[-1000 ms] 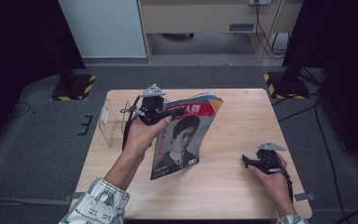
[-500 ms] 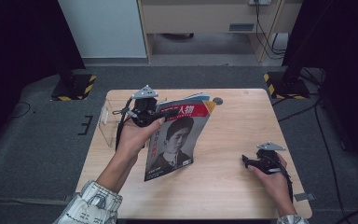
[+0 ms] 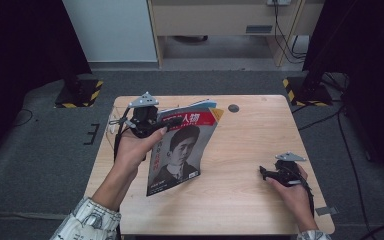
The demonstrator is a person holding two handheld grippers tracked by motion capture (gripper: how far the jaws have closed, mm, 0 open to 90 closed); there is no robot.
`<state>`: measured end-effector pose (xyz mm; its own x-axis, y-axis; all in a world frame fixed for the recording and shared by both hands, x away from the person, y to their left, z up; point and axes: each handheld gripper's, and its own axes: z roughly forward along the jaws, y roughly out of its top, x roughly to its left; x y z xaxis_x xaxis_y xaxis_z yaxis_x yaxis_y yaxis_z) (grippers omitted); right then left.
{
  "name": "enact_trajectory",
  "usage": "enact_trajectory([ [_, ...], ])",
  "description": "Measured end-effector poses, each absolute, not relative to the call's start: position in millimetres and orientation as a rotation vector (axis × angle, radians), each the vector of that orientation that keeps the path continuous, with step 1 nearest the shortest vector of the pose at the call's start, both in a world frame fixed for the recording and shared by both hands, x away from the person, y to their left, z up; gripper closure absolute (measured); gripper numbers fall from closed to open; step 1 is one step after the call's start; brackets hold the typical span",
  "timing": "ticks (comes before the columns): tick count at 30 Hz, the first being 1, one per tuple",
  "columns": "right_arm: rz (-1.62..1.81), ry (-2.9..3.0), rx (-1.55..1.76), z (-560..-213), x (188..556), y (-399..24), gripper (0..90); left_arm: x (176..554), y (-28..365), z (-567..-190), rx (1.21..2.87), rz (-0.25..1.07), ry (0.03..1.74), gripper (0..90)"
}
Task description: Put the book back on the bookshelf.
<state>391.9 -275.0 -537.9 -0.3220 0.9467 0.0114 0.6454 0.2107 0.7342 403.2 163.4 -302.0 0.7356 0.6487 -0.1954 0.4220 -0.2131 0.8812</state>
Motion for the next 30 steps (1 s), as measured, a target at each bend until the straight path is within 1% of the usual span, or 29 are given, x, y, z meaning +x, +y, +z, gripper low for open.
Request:
enact_trajectory([
  [30,0.905,2.05,1.471,-538,392,-275,19.3,386,211,-291,1.826,0.316,0.881,86.4],
])
